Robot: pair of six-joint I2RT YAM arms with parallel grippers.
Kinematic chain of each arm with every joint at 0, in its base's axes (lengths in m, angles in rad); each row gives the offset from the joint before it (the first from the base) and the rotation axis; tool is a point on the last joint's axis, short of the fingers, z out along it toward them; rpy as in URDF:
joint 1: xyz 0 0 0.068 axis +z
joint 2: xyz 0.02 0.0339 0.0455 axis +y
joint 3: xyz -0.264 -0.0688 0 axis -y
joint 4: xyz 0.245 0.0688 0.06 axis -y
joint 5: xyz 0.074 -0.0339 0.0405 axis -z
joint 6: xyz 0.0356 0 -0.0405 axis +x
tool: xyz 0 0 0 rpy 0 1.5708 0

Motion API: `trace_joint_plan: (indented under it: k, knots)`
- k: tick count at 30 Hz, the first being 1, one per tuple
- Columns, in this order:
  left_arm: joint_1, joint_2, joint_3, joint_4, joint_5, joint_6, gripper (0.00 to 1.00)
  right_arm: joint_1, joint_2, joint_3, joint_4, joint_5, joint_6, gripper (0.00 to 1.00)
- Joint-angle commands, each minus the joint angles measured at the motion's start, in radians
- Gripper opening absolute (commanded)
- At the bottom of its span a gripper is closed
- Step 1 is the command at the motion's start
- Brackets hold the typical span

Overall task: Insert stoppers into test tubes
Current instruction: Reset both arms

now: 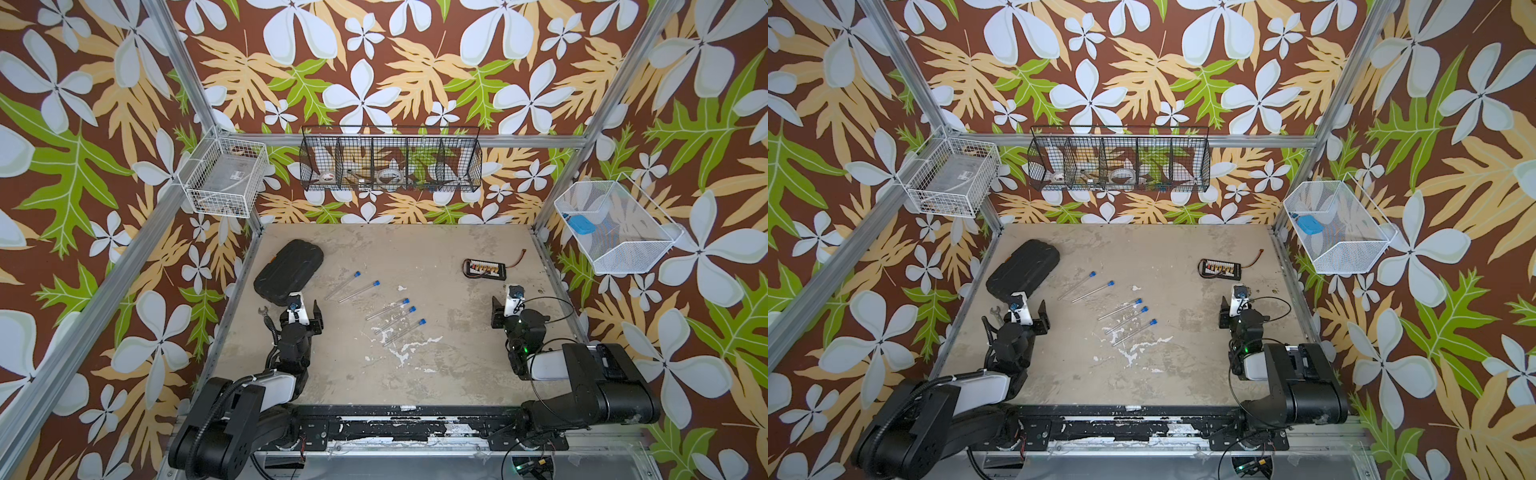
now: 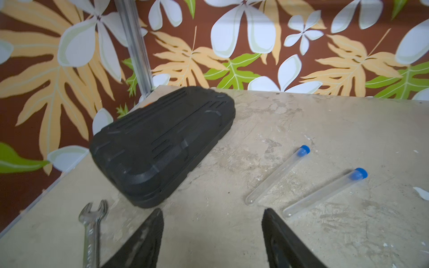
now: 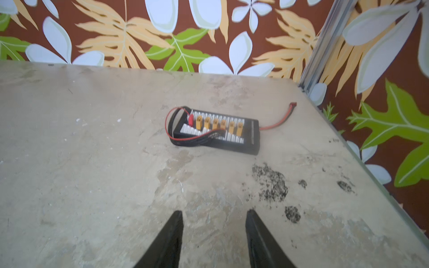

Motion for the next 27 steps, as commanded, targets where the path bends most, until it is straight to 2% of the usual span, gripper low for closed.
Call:
trace_joint_plan:
  k: [1,2,3,4,6,8,12,17,18,19,20,24,27]
  knots:
    - [0.037,0.093,0.002,0.250,0.067,0.013,0.69,-0.007,0.000,0.020,0.061,-0.008,0.002,0.50]
    - [0.052,0.133,-0.004,0.297,0.075,0.000,0.69,-0.006,0.007,0.020,0.069,-0.003,0.000,0.52]
    - [0.069,0.185,-0.011,0.352,0.090,-0.014,0.69,-0.006,0.008,0.021,0.072,-0.004,0.001,0.61]
    - [0.081,0.229,-0.009,0.409,0.100,-0.015,0.69,-0.004,0.000,0.026,0.048,0.006,-0.002,0.99]
    - [0.087,0.189,0.026,0.273,0.131,-0.021,0.69,0.007,0.001,0.025,0.052,0.026,-0.007,1.00]
    - [0.089,0.220,0.005,0.368,0.141,-0.011,0.69,0.014,0.007,0.029,0.051,0.035,-0.012,1.00]
    - [0.089,0.209,-0.005,0.368,0.101,-0.033,0.71,0.020,0.002,0.028,0.048,0.049,-0.017,1.00]
    - [0.089,0.214,0.014,0.342,0.114,-0.027,0.73,0.021,0.009,0.038,0.041,0.047,-0.017,1.00]
    - [0.089,0.213,0.018,0.333,0.099,-0.031,0.74,0.023,0.014,0.044,0.030,0.047,-0.019,1.00]
    - [0.089,0.213,0.022,0.324,0.070,-0.040,0.96,0.021,0.021,0.049,0.029,0.046,-0.017,1.00]
    - [0.089,0.212,0.021,0.323,0.041,-0.053,1.00,0.022,0.019,0.049,0.024,0.045,-0.016,1.00]
    - [0.089,0.211,0.018,0.329,0.035,-0.056,1.00,0.021,0.005,0.032,0.045,0.047,-0.017,1.00]
    - [0.089,0.218,0.077,0.223,0.050,-0.047,1.00,0.022,0.005,0.031,0.047,0.046,-0.017,1.00]
